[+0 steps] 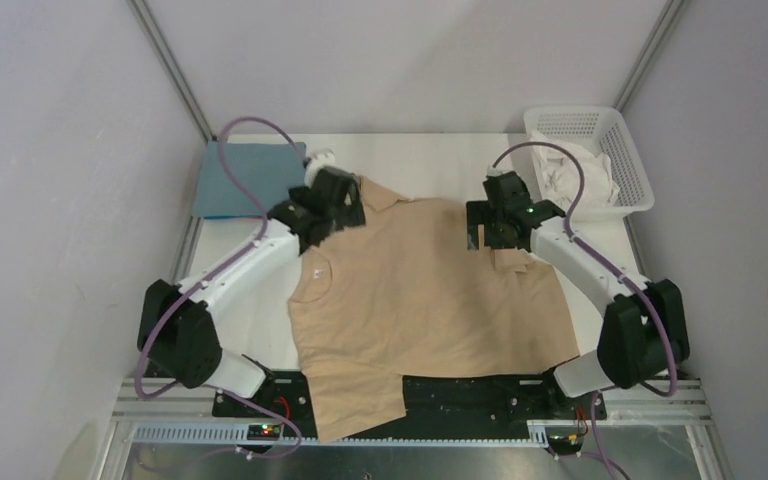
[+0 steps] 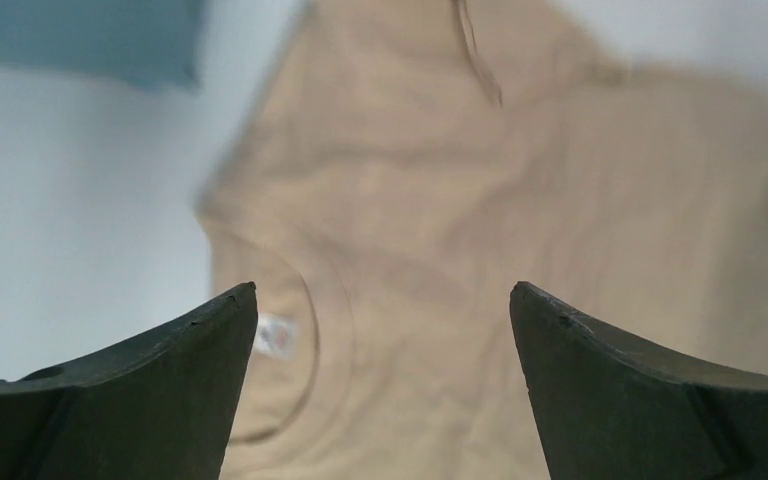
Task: Fold and stack the t-shirts
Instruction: Flatten out the tshirt
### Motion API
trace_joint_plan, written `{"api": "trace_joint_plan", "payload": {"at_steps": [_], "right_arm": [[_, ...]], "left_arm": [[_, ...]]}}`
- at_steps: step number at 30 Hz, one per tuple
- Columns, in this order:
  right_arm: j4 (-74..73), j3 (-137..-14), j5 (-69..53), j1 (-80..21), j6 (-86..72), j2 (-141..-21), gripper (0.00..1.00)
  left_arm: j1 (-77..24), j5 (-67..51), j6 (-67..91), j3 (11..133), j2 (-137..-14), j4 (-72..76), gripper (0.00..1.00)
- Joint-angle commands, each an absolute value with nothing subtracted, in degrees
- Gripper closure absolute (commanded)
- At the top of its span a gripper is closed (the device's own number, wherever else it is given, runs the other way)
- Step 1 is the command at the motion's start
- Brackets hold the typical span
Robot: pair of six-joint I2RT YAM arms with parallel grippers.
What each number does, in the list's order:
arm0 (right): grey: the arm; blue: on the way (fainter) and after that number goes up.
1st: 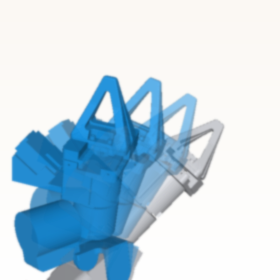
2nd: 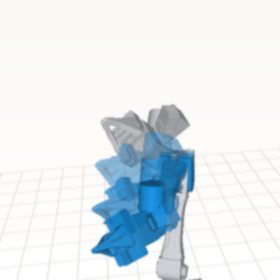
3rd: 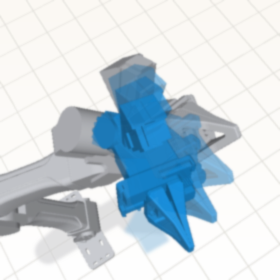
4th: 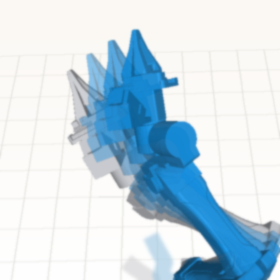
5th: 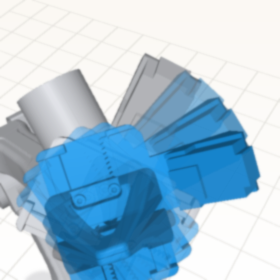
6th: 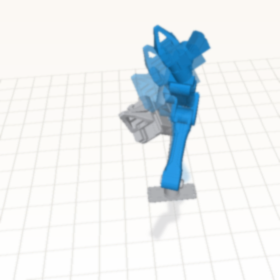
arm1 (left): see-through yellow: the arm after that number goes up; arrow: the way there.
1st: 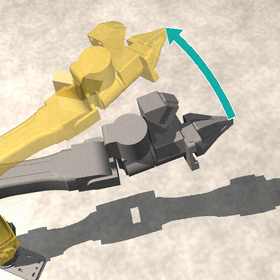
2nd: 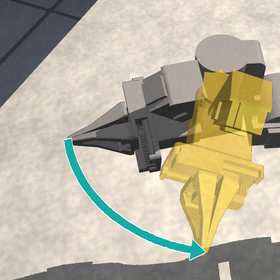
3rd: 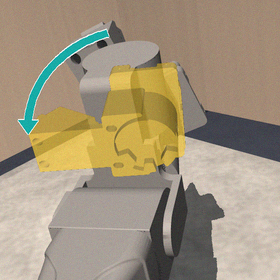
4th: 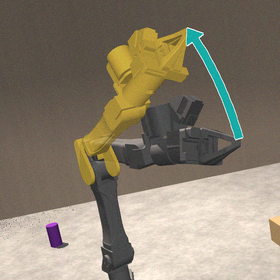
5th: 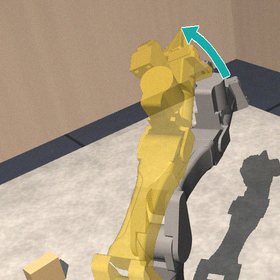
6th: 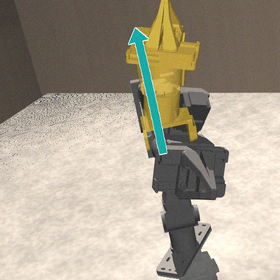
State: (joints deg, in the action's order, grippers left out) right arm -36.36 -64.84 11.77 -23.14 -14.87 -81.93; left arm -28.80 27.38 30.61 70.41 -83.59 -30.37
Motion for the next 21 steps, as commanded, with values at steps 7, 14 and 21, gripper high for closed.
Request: {"api": "trace_joint_plan", "payload": {"at_steps": [7,14,21], "right_arm": [[-33.73,-64.07,22.01,-22.76,-11.8,-93.06,0.05],[-34.24,-66.12,29.8,-20.75,-10.43,-100.36,0.04],[-36.64,-73.27,46.3,-16.32,-11.39,-105.6,0.01]], "left_arm": [[-34.54,16.2,42.02,51.98,-87.8,-21.84,0.0],[-33.03,20.55,45.32,41.08,-85.41,-21.28,0.0],[-28.4,21.22,46.68,32.62,-80.45,-21.37,0.0]]}}
